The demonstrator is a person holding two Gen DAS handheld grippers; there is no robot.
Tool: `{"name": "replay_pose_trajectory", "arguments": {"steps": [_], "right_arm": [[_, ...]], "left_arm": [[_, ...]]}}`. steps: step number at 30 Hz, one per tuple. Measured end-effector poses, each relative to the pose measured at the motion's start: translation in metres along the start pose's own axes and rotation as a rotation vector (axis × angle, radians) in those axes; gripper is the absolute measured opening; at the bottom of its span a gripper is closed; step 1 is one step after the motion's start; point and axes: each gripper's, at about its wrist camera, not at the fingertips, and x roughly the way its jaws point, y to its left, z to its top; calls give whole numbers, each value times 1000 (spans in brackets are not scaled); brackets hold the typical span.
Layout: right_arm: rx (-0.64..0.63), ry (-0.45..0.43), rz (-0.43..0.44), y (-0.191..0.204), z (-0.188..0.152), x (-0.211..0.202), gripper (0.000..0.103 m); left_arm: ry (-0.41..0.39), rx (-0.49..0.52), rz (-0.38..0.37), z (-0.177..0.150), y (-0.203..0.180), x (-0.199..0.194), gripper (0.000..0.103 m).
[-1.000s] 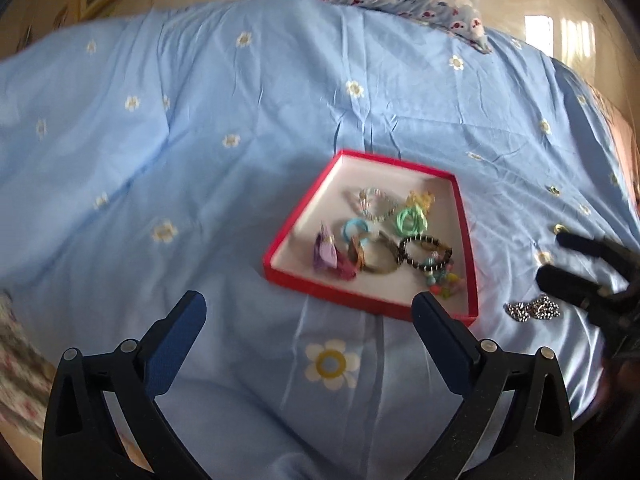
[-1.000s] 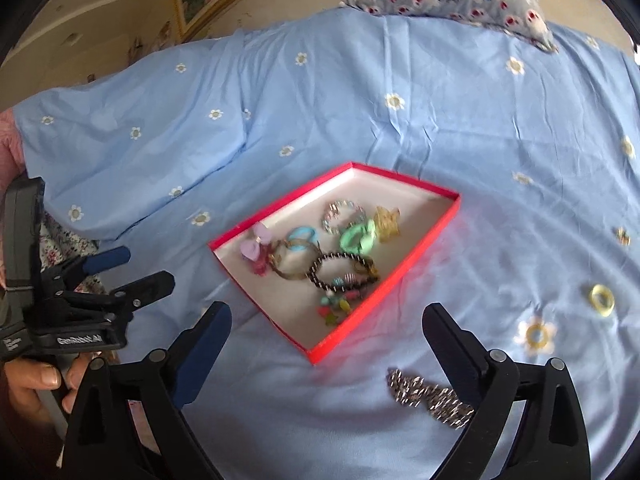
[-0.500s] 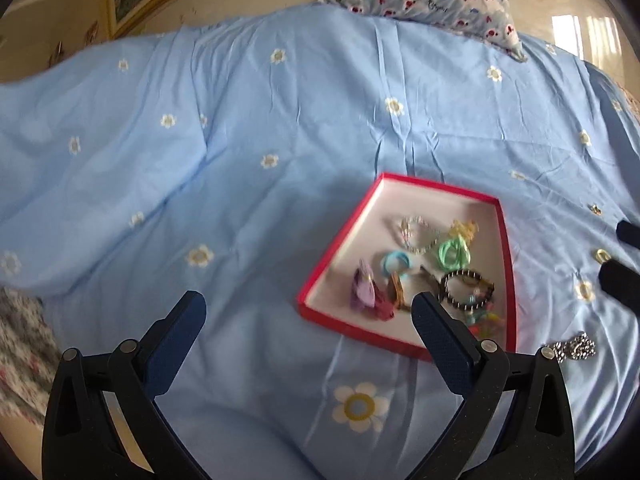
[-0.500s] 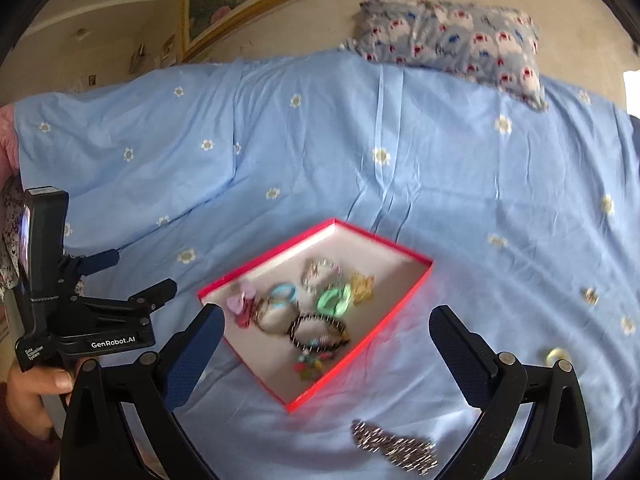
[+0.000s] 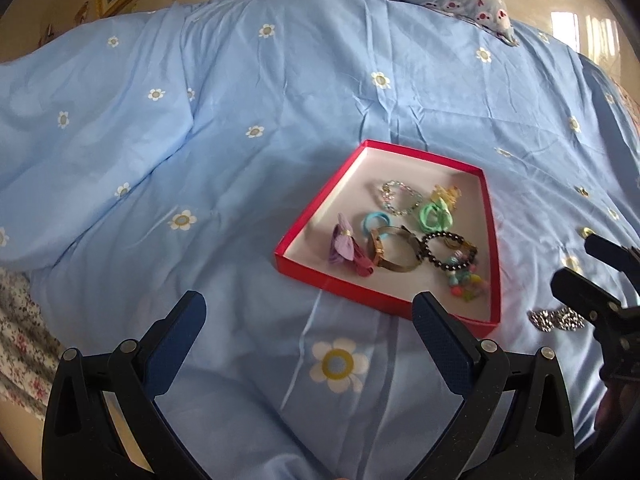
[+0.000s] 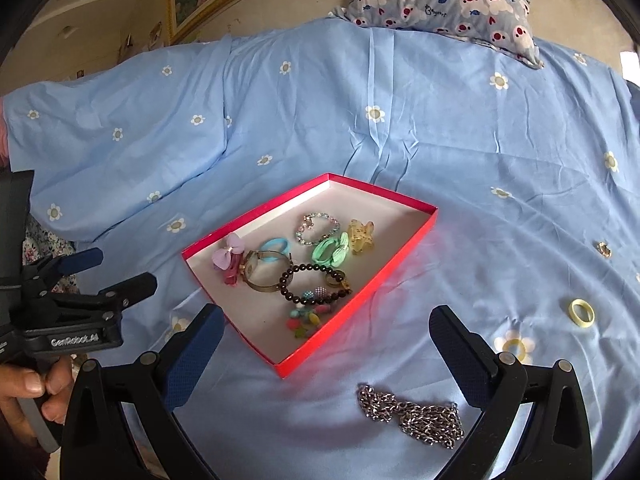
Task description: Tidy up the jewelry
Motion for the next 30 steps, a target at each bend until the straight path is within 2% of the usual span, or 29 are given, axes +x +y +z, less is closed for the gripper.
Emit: {"name": "replay_pose_trajectory", "arguments": {"steps": [15,30], "right_arm": [[-1,-7,10,4,1,-7,103],[-6,6,22,8,-2,-4,103]], "left_arm": [[-37,35,2,5,-7,-21,103],[-22,28,-7,4,-6,-22,103]]}}
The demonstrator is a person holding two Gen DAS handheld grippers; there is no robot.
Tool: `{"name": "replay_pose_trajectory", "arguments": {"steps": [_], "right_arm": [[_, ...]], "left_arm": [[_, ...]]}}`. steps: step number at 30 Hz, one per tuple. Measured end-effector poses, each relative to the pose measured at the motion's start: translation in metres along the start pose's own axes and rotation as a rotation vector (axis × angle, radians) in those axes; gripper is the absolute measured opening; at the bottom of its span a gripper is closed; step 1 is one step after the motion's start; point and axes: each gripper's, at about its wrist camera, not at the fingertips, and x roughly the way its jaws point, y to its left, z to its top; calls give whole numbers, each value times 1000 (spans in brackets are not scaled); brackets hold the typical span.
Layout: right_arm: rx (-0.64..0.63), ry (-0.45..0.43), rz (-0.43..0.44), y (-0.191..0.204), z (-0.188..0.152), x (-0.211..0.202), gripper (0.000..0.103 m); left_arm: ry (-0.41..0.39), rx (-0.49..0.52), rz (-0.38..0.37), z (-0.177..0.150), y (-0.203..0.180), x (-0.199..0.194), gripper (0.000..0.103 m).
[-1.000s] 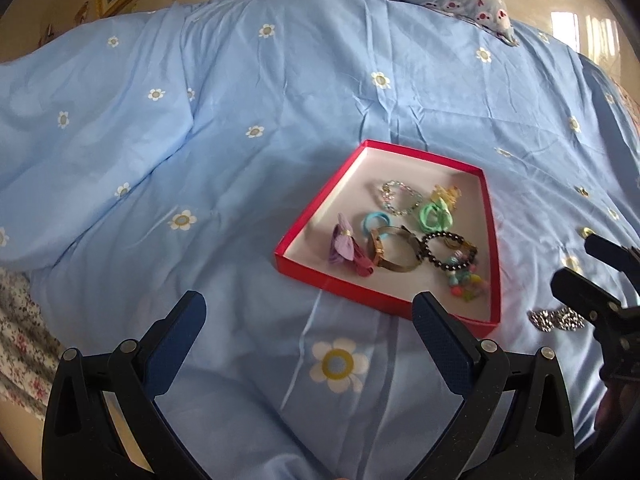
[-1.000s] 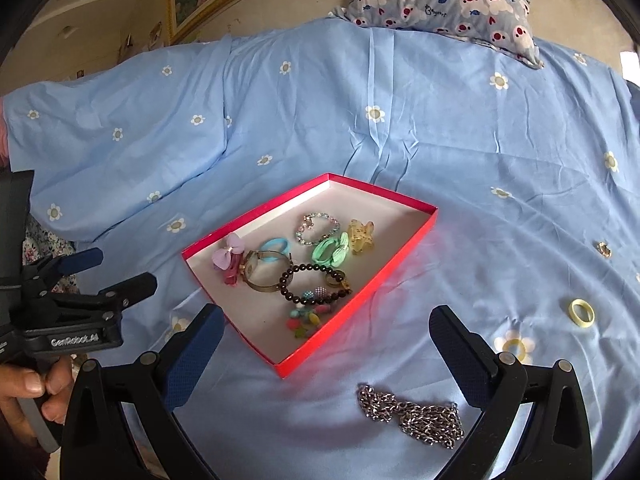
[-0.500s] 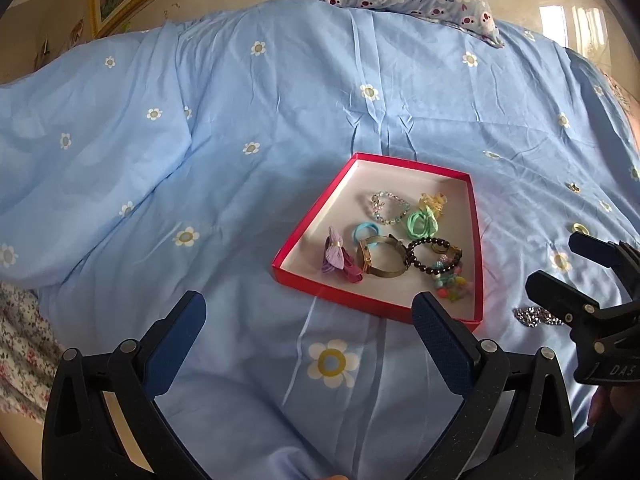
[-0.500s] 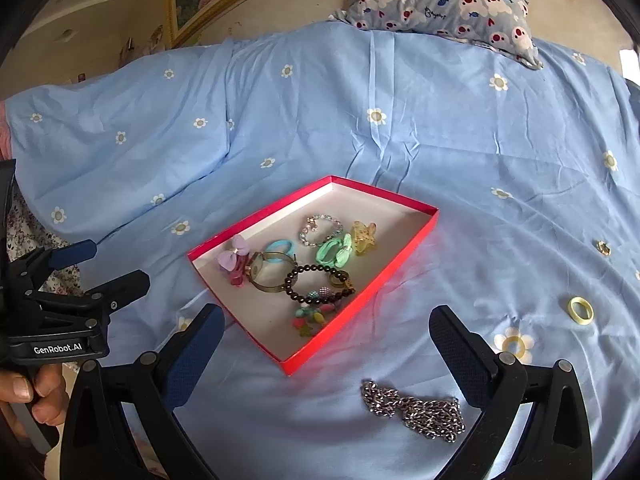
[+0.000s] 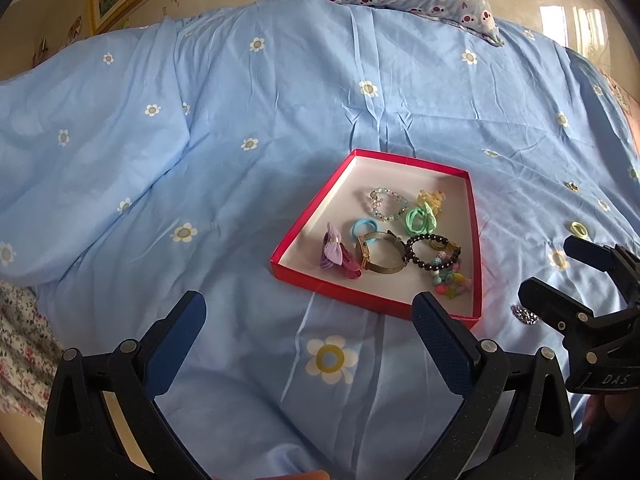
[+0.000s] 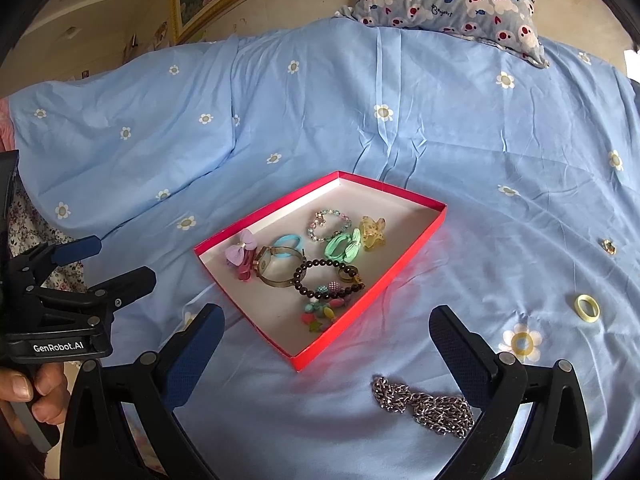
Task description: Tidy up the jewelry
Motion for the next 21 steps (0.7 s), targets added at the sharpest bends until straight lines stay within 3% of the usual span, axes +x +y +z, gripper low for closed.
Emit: {"name": "replay_pose_trajectory", "arguments": {"steps": [21], "right_arm": [[6,9,-15,-2,-1,-1,103]], "left_arm": [[8,-4,-17,-1,0,2,103]]}}
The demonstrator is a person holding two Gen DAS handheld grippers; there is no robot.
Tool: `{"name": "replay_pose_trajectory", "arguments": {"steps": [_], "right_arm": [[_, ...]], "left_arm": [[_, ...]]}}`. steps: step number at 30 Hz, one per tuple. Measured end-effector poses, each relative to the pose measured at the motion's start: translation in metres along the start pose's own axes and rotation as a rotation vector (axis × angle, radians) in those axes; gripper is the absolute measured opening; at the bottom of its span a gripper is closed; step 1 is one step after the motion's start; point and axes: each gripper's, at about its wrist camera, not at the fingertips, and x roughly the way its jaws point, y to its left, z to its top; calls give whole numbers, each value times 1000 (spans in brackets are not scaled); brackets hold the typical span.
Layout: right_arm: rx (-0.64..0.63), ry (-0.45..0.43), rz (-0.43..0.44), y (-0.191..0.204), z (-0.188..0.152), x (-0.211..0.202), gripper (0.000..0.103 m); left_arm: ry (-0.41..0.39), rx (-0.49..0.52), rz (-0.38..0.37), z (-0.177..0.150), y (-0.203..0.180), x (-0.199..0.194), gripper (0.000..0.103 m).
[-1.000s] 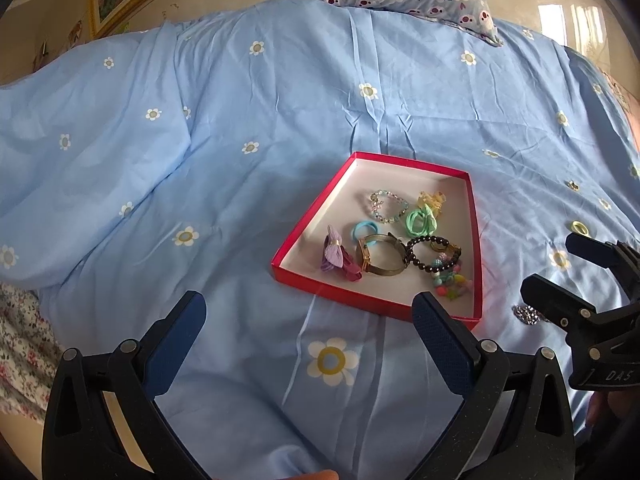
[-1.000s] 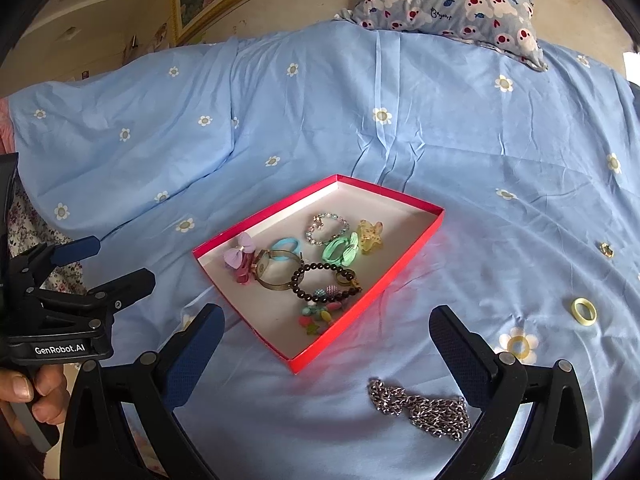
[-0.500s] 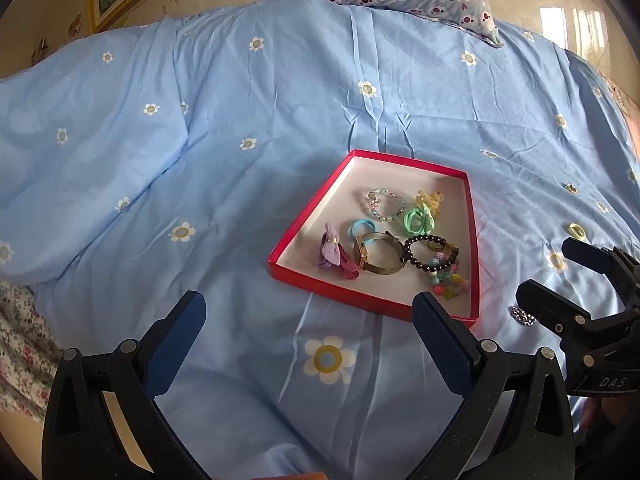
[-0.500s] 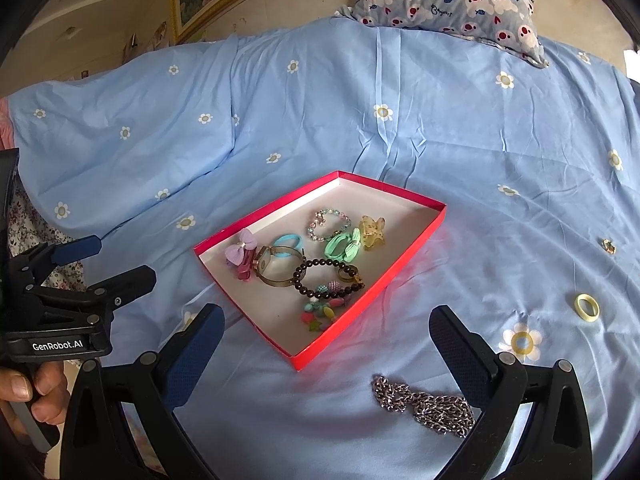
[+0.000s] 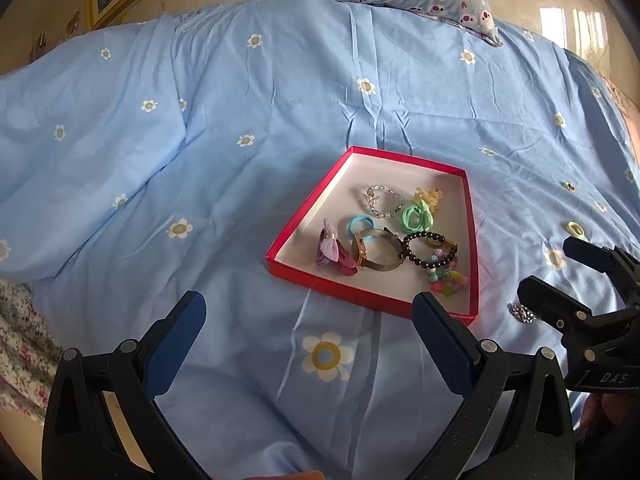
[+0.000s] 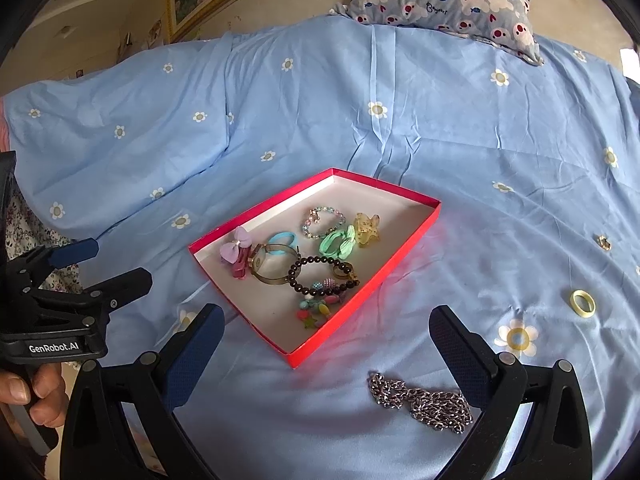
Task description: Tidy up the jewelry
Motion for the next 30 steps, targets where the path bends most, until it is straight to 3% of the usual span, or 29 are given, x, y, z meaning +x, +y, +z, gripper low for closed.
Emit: {"name": "replay_pose_trajectory", "arguments": {"steps": [30], "right_arm": [[-11,13,0,7,-2,1,103]], "left_arm": [[3,-1,-5,-5,-2,1,103]]}}
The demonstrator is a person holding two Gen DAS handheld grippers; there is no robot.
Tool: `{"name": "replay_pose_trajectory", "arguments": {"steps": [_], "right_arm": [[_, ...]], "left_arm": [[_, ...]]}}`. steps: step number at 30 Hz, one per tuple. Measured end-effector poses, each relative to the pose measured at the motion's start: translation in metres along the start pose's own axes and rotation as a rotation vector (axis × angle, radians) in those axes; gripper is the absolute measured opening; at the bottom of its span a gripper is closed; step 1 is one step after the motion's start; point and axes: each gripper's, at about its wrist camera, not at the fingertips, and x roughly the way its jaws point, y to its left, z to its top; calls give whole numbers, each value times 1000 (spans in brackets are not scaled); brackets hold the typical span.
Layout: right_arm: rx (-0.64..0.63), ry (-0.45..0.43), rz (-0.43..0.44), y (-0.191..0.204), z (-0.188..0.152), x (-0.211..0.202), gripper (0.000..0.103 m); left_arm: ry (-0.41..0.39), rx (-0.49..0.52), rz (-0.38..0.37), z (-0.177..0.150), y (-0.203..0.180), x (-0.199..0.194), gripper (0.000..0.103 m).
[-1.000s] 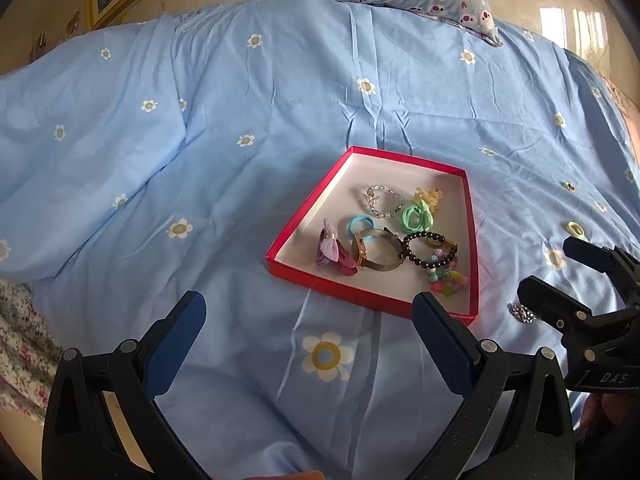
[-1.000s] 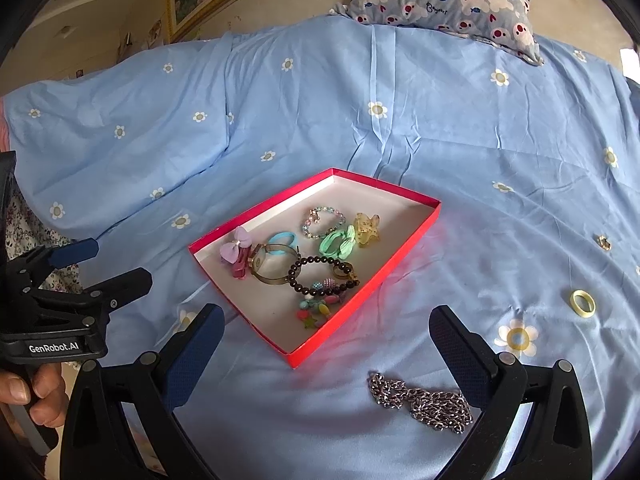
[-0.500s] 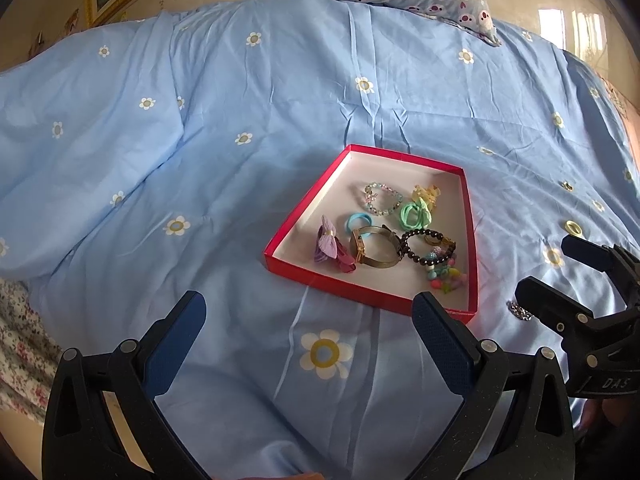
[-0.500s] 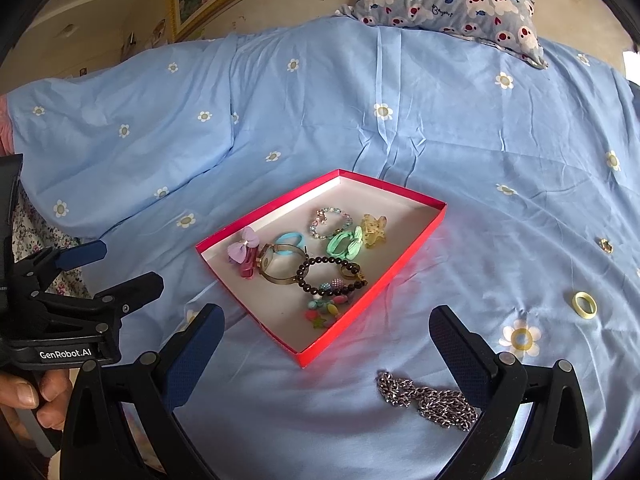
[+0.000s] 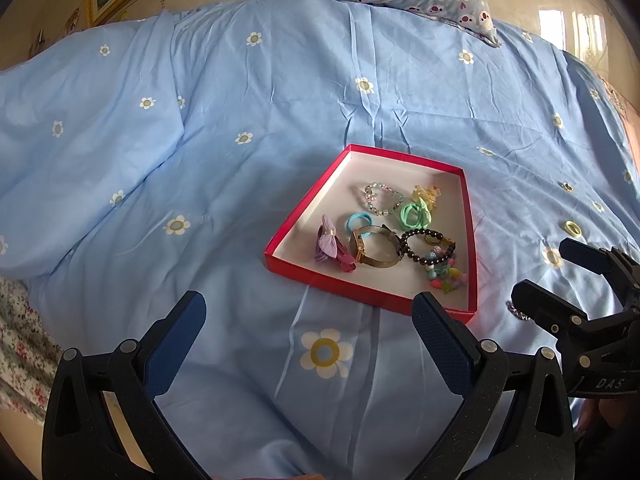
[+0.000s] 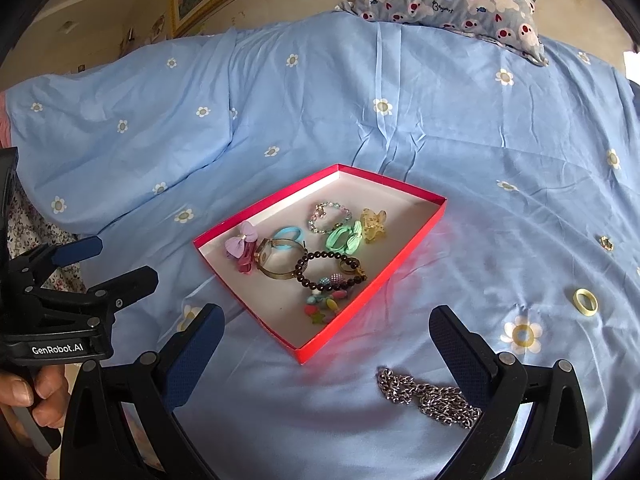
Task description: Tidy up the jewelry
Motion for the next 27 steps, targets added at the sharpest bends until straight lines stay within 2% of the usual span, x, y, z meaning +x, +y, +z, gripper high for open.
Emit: {"name": "replay_pose_trajectory", "arguments": {"steps": [27], "right_arm": [[8,-15,0,0,3,-5,103]], "left_arm": [[4,-2,-9,0,1,4,103]]}}
